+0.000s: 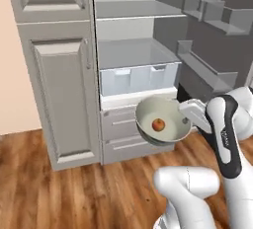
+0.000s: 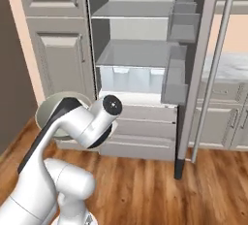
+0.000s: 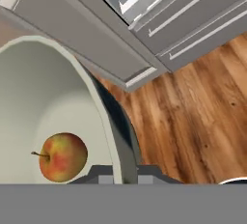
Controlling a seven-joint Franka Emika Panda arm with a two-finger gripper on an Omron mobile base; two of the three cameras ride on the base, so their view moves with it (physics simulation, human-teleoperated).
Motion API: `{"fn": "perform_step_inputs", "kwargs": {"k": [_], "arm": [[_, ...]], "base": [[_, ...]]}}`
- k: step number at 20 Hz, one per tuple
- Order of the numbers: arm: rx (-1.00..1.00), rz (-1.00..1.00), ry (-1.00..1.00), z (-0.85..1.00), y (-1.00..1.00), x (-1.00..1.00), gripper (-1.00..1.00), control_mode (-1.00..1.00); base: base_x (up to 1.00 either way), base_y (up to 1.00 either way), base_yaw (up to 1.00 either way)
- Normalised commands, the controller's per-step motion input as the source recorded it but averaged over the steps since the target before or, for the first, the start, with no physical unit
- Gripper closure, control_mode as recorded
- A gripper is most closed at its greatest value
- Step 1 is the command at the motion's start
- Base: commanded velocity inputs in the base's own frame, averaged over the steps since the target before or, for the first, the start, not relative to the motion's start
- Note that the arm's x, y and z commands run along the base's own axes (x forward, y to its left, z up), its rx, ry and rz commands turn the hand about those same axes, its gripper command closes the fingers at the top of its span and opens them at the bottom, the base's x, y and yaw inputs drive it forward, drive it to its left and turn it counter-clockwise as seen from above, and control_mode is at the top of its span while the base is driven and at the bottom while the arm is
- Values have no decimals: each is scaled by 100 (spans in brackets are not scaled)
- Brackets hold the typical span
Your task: Move the mug from next to the sink to the open cabinet. Then, move the bowl with the apple to the fridge to clear the area for faucet cleaning.
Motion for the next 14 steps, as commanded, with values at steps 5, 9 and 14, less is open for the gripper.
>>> {"fn": "perform_step_inputs", "kwargs": {"k": [5, 9, 14], "arm": [[0, 0, 0, 0, 0, 0, 100, 100], [0, 0, 0, 0, 0, 0, 100, 100], [0, 0, 0, 0, 0, 0, 100, 100]], "base": [[100, 21, -53], [100, 18, -34], [60, 84, -16]]}}
